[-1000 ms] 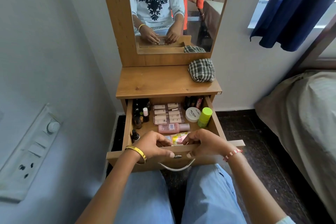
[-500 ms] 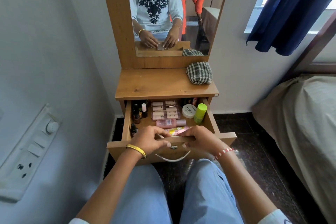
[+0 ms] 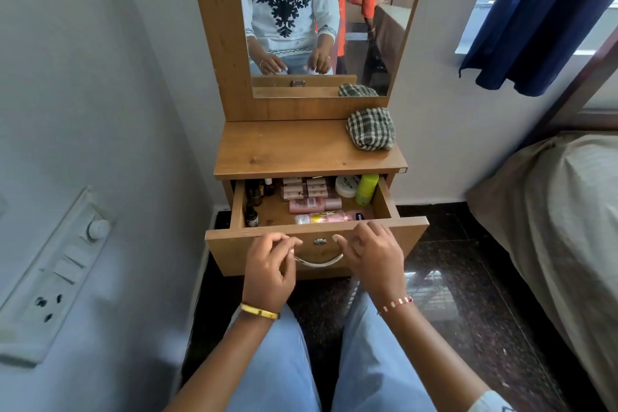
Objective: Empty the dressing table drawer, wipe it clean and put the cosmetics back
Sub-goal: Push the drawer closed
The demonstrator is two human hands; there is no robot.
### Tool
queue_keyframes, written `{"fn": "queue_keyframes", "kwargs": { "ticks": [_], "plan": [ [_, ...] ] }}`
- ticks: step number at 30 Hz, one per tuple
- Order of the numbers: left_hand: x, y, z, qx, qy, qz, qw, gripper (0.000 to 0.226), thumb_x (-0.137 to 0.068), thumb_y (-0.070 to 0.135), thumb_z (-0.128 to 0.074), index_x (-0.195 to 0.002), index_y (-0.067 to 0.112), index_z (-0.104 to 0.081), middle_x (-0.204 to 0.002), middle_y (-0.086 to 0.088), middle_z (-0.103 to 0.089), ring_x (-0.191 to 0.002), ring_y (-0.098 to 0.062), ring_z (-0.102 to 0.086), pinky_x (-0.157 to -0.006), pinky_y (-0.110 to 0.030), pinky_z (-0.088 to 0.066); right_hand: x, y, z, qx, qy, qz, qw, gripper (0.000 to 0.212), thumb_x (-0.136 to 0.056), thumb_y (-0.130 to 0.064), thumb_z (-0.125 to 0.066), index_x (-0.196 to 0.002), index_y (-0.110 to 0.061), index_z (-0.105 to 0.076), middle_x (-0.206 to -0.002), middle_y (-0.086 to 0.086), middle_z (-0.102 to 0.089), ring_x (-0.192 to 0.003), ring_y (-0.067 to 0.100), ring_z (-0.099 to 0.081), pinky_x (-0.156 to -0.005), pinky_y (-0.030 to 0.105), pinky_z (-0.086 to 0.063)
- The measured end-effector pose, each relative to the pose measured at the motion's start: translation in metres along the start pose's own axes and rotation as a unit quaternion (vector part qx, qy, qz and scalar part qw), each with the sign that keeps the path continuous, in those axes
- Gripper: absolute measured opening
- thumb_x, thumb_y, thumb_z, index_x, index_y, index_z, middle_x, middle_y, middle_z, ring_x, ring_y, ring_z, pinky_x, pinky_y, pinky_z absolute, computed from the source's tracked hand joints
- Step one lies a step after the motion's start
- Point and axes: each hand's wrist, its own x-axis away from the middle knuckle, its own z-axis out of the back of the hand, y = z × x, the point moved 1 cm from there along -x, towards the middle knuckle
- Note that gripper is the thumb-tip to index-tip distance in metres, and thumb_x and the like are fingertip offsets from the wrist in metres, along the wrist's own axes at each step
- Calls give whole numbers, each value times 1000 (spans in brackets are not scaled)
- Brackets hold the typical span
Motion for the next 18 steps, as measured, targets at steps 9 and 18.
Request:
{"fn": "queue_keyframes", "kwargs": {
  "ticks": [9,18],
  "plan": [
    [4,1,-24,293,20,550,782,21,-88,33,-57,-73,18,-56,-76,-2,-63,-74,-17,-62,-71,-30,-53,6,3,-33,-355,-98,-464,805,32,-82,-39,-67,-75,-12,-52,-83,8,-63,-78,22,-63,-60,31,-58],
    [-17,-1,-44,392,75,640,657,33,-86,24,-63,-108,3,-51,-105,-23,-65,-94,-28,-62,-83,-36,-51,-14,9,-42,-384,-115,-465,789,29,-84,-37,-66,-78,-13,-50,-91,9,-62,-89,25,-64,-67,30,-58]
  ]
}}
